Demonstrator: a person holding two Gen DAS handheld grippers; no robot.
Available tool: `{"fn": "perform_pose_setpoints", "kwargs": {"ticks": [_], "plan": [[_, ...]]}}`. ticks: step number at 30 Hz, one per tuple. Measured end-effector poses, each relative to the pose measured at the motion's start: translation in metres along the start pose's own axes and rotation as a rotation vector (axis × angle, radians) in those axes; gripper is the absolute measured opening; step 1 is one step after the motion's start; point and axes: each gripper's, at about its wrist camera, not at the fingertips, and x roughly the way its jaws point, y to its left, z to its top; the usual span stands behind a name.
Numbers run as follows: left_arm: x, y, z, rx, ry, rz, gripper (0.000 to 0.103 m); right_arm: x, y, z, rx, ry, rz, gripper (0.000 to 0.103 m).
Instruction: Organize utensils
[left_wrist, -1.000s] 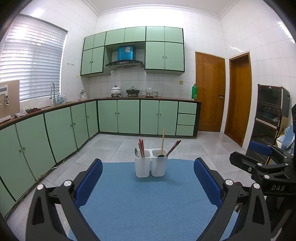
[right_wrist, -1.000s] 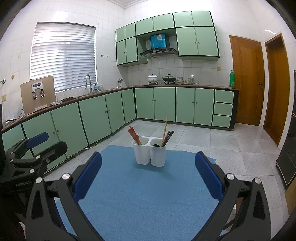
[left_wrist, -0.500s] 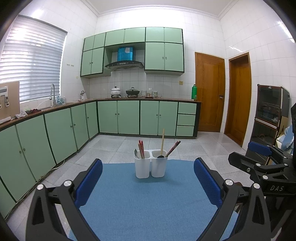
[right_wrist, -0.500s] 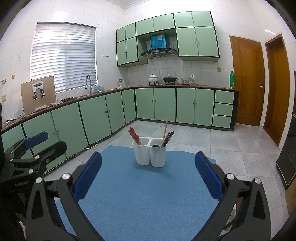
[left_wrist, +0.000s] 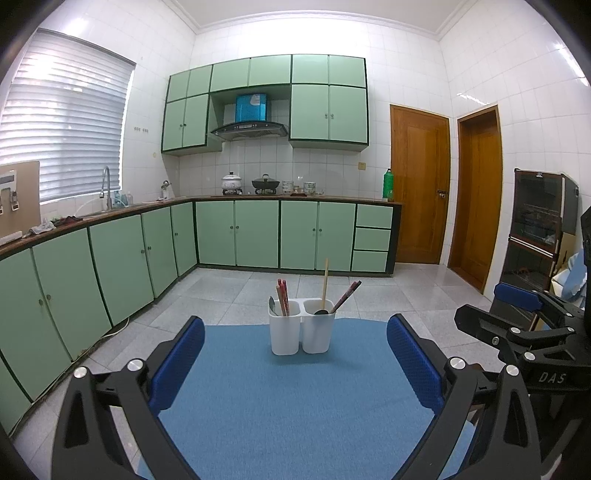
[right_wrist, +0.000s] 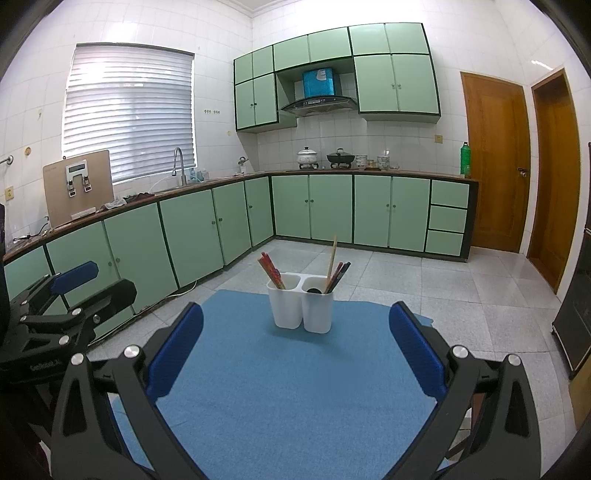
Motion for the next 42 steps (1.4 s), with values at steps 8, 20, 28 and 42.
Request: {"fn": "perform_pose_setpoints", "kwargs": {"ticks": [8,20,28,42], "plan": [[0.0000,0.0011,-0.0003,-0.002,-0.001,0.004,0.097,0.0003,0.0006,0.0002,0.002,0.000,0.000,0.098],[-0.0004,0.0014,-0.0018,-0.003,0.004,0.003,0.097,0.0021,0.0017,-0.0020,0.005,0.002,0.002,0.098],[0.0002,0.0014,-0.0017,-0.002,0.004,0.004,0.097,0.0018,0.0014,-0.0022,0.005,0.001,0.003,0.098],[0.0005,0.0022,-0.0021,-0.001,0.004,0.006,0.097,0.0030,0.0011,-0.0030,0.006,0.002,0.003,0.098]]}}
